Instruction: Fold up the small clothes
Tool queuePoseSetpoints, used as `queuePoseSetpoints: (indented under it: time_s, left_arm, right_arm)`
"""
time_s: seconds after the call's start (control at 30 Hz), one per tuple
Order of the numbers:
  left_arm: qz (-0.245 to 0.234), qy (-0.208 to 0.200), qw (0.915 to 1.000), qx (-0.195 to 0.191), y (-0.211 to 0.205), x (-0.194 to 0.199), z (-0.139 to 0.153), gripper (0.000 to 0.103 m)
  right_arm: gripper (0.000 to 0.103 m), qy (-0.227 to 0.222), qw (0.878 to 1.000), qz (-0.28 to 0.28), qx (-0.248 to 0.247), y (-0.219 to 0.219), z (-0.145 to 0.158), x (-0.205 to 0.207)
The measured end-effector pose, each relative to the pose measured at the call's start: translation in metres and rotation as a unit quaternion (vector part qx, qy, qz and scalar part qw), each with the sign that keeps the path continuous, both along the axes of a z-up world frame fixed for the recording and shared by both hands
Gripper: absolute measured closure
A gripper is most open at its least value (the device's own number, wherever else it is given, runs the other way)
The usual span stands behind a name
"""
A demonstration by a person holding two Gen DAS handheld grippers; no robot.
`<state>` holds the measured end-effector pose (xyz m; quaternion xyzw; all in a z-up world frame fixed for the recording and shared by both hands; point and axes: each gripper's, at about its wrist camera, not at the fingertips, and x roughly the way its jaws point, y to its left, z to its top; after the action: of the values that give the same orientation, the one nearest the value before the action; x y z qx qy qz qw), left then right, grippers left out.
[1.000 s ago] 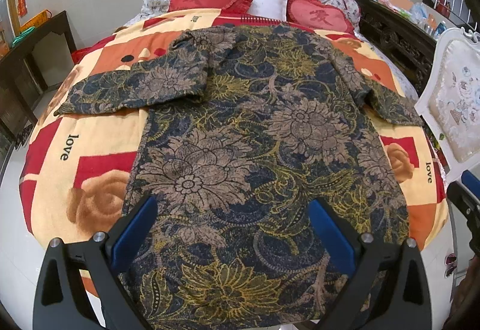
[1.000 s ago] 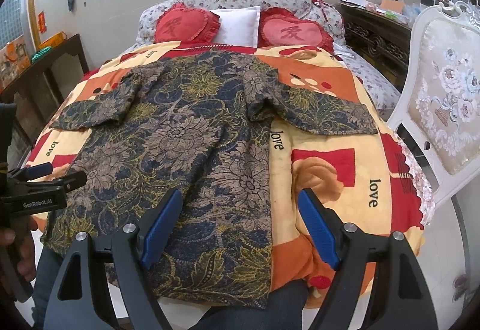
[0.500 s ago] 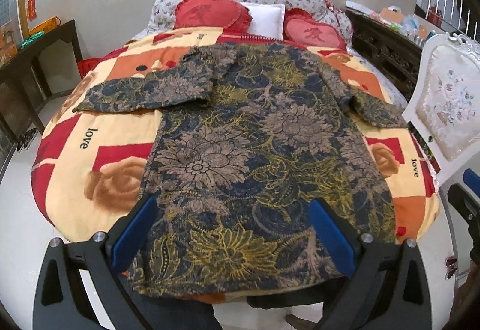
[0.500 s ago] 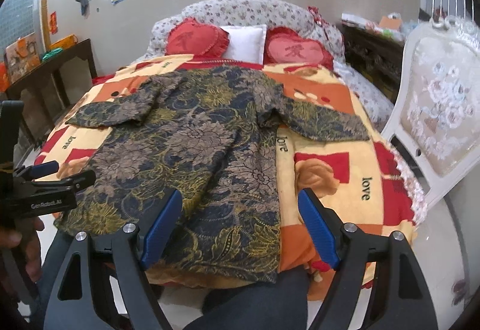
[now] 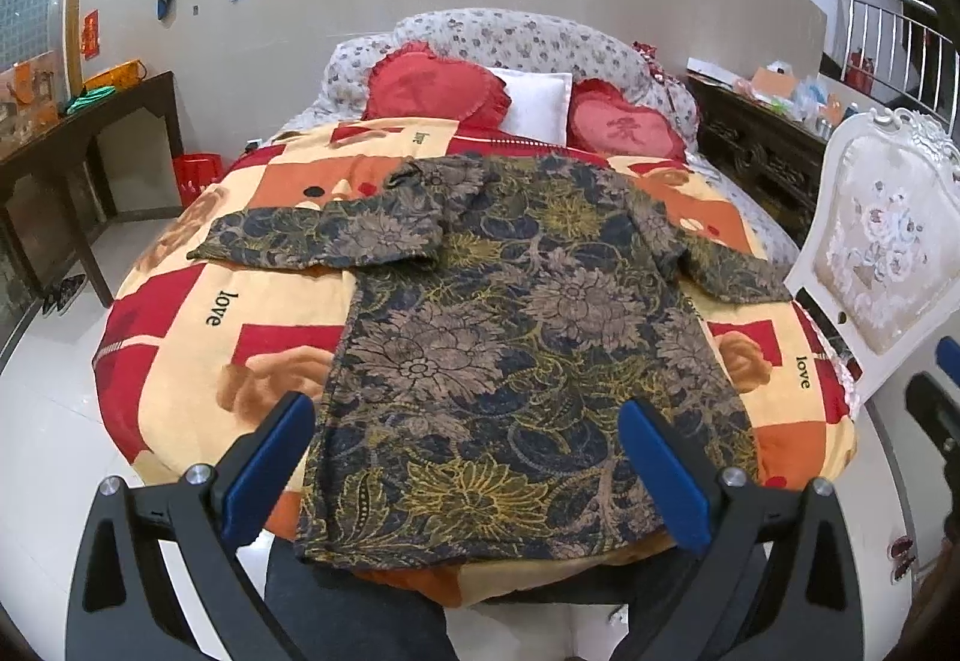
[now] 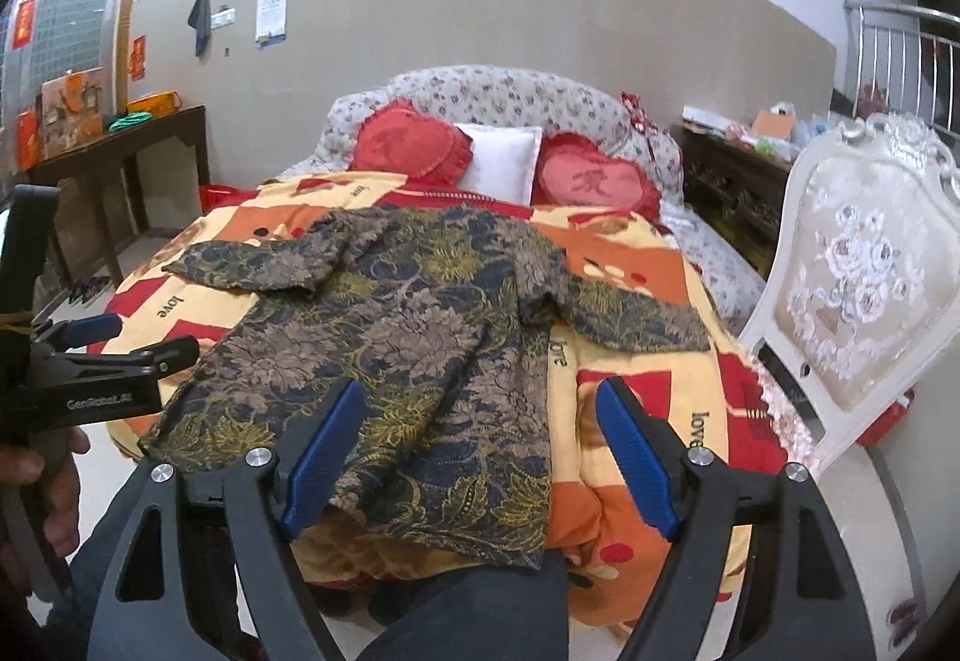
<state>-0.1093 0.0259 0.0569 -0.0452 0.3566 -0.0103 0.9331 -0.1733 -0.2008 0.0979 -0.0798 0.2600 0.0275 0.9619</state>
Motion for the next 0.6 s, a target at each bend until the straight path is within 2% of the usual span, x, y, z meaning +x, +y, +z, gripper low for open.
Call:
queuePoseSetpoints:
  time_s: [0.17, 0.6]
  left_arm:
    - [-0.002, 0.009, 1.0, -0.002, -0.002, 0.003, -0.009, 0.0]
    - [-0.007, 0.017, 0.9998, 0.008, -0.015, -0.014, -0.029, 0.0]
  right_arm:
    - [0.021, -0.031, 0.999, 0.015, -0.013, 0.009, 0.003, -0.008]
    - [0.021, -0.093, 0.995, 0.038, 0.004, 0.018, 0.008, -0.04]
